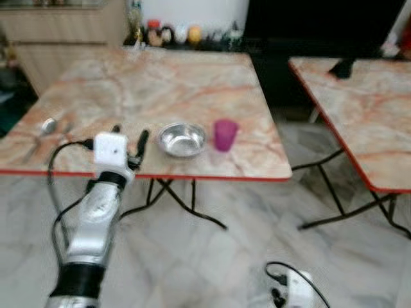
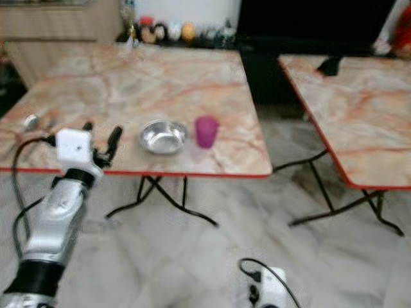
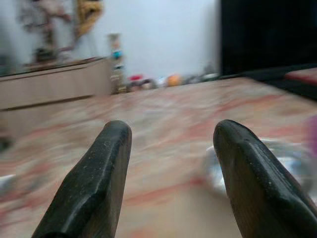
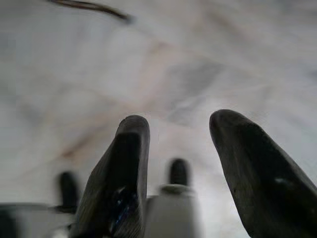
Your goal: Setting the table
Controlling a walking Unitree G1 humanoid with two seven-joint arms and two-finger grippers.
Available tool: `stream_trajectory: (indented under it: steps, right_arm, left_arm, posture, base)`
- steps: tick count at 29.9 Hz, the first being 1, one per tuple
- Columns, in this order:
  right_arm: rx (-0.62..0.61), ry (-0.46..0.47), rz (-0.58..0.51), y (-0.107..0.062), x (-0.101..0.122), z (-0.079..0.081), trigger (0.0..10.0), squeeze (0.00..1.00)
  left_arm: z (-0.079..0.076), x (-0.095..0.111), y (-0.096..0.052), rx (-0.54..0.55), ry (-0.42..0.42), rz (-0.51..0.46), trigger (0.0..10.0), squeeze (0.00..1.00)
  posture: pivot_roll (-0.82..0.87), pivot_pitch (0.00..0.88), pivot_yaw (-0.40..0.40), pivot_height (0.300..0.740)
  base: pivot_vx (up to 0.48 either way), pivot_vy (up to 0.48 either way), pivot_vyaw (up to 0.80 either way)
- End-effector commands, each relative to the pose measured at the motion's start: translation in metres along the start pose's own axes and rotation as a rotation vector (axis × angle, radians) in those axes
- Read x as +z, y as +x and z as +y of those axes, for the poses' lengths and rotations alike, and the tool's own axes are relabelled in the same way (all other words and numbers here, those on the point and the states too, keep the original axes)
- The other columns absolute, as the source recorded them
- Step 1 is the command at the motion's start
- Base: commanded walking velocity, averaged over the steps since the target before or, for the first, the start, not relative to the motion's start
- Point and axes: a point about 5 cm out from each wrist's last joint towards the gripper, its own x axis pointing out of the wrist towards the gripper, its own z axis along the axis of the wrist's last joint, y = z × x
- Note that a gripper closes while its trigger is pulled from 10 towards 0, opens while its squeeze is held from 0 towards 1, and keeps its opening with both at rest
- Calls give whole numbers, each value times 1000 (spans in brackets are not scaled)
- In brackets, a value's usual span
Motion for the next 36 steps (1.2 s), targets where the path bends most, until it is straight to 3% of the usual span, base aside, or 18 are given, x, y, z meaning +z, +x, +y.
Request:
stream_trajectory:
  steps: [1, 8, 28, 36]
  right_arm:
    - [-31, -4, -4, -1, 0, -12, 10000, 0]
    - [-30, -7, -4, -1, 1, -13, 10000, 0]
    - [-22, -8, 2, -1, 0, -10, 10000, 0]
    - [-24, -6, 8, -1, -1, -10, 10000, 0]
  left_arm:
    - [-9, 3, 2, -23, -20, -15, 10000, 0]
    - [-10, 4, 3, -25, -20, -17, 10000, 0]
    - [-18, 3, 0, -79, -45, -5, 10000, 0]
    - [-18, 2, 0, -79, -44, 0, 10000, 0]
  posture:
    - [75, 0, -21, 740]
    - [76, 0, -26, 740]
    - [79, 0, -26, 740]
    - [79, 0, -26, 740]
  base:
    - [0, 386, 0]
    - [0, 381, 0]
    - [0, 0, 0]
    - [249, 0, 0]
